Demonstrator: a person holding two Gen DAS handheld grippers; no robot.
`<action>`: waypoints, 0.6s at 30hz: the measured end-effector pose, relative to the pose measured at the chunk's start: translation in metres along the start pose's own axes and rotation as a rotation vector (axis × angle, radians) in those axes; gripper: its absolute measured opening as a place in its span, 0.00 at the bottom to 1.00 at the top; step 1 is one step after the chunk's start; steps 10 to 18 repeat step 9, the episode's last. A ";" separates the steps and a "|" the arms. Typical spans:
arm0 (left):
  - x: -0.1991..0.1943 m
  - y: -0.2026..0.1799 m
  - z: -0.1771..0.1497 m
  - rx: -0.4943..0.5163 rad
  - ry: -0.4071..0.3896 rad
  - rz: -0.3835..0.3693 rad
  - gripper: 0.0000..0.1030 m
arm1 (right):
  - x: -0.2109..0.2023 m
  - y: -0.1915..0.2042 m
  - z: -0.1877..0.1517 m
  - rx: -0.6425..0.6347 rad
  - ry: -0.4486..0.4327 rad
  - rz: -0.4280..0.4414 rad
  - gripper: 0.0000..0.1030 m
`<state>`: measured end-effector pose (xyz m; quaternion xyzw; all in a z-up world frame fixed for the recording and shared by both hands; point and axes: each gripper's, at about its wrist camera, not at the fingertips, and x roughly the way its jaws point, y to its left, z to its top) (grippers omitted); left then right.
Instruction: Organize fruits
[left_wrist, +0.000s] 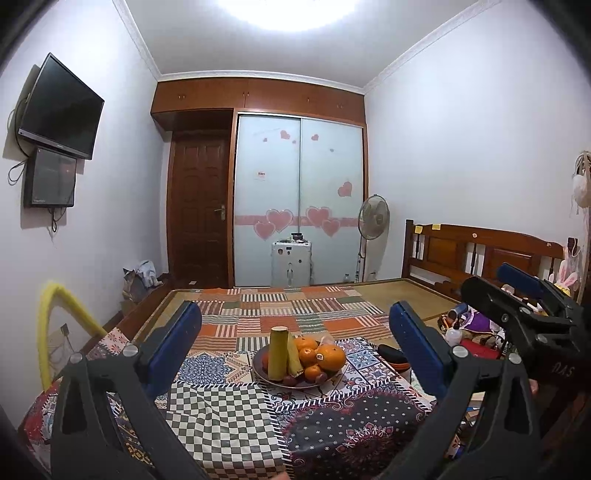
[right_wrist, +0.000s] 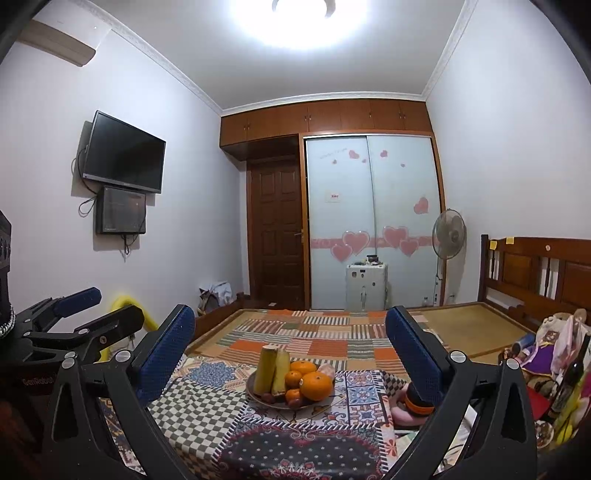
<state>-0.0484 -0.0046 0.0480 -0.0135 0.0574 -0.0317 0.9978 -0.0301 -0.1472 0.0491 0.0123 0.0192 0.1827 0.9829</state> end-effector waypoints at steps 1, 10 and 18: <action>0.000 0.000 0.000 0.001 0.000 -0.001 1.00 | 0.000 0.000 0.000 0.000 0.000 0.000 1.00; -0.001 -0.002 -0.001 0.009 -0.001 -0.002 1.00 | 0.002 0.001 -0.001 0.003 0.003 0.000 1.00; -0.001 -0.002 -0.001 0.009 -0.001 -0.002 1.00 | 0.002 0.001 -0.001 0.003 0.003 0.000 1.00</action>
